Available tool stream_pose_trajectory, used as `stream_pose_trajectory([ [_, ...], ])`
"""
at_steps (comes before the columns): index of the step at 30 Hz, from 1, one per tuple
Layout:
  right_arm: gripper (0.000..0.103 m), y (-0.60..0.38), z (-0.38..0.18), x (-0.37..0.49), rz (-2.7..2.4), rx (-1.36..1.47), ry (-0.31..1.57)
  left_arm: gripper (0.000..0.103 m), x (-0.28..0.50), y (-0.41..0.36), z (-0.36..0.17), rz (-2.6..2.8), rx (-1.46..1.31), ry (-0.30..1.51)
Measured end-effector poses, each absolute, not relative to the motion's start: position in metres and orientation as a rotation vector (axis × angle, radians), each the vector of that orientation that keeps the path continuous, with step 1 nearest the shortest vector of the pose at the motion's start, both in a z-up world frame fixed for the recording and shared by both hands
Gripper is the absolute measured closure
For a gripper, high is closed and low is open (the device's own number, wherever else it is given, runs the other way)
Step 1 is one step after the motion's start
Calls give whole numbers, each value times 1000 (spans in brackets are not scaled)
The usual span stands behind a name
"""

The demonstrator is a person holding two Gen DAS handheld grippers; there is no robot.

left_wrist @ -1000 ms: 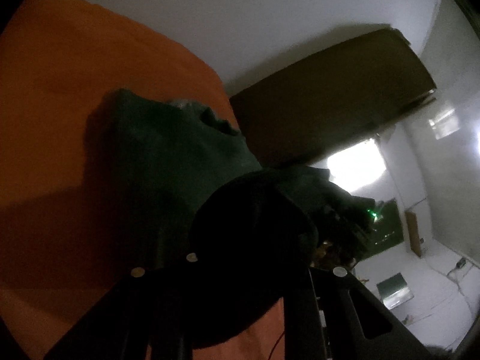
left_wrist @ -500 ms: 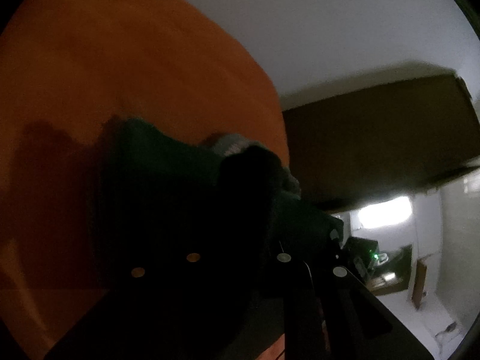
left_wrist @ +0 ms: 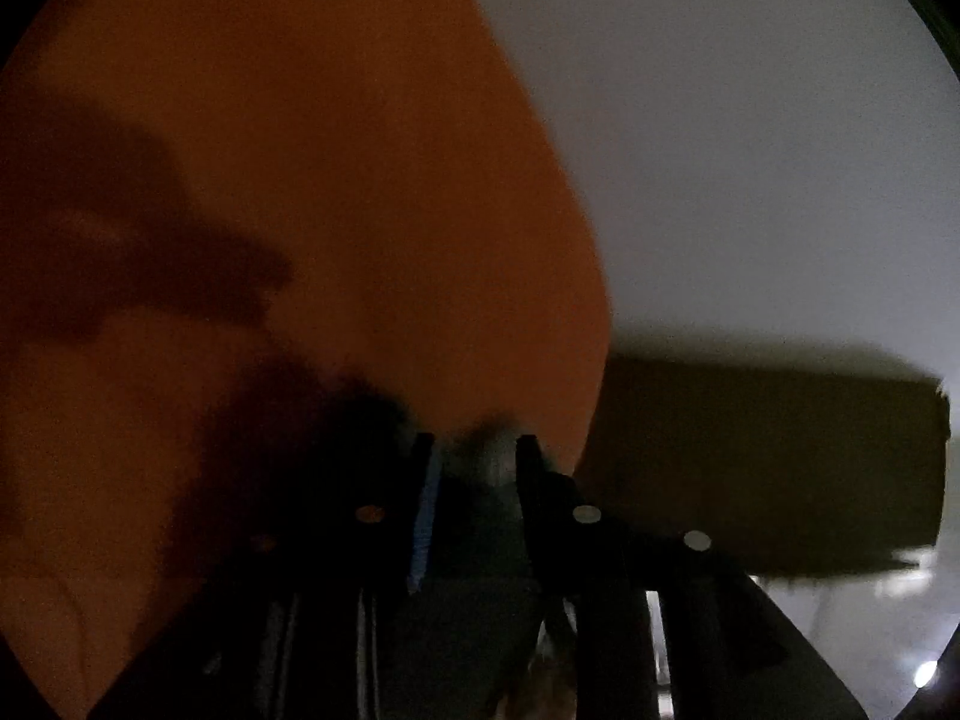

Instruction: Fold clothes

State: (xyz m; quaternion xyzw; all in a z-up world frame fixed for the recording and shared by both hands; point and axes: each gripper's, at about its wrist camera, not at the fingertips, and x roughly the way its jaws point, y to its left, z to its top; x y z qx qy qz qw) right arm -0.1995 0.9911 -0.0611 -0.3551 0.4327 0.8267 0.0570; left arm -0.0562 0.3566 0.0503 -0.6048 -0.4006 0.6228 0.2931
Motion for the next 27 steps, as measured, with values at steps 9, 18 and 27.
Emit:
stream_pose_trajectory([
  [9,77,962,-4,-111,2650,-854,1296,73,55,373,111,1714,-1559,-450],
  [18,77,831,-21,-54,2652,-1282,916,73,194,378,72,1712,-1602,-4],
  [27,103,885,-52,-26,2376,-1380,799,73,211,334,69,1737,-1633,5],
])
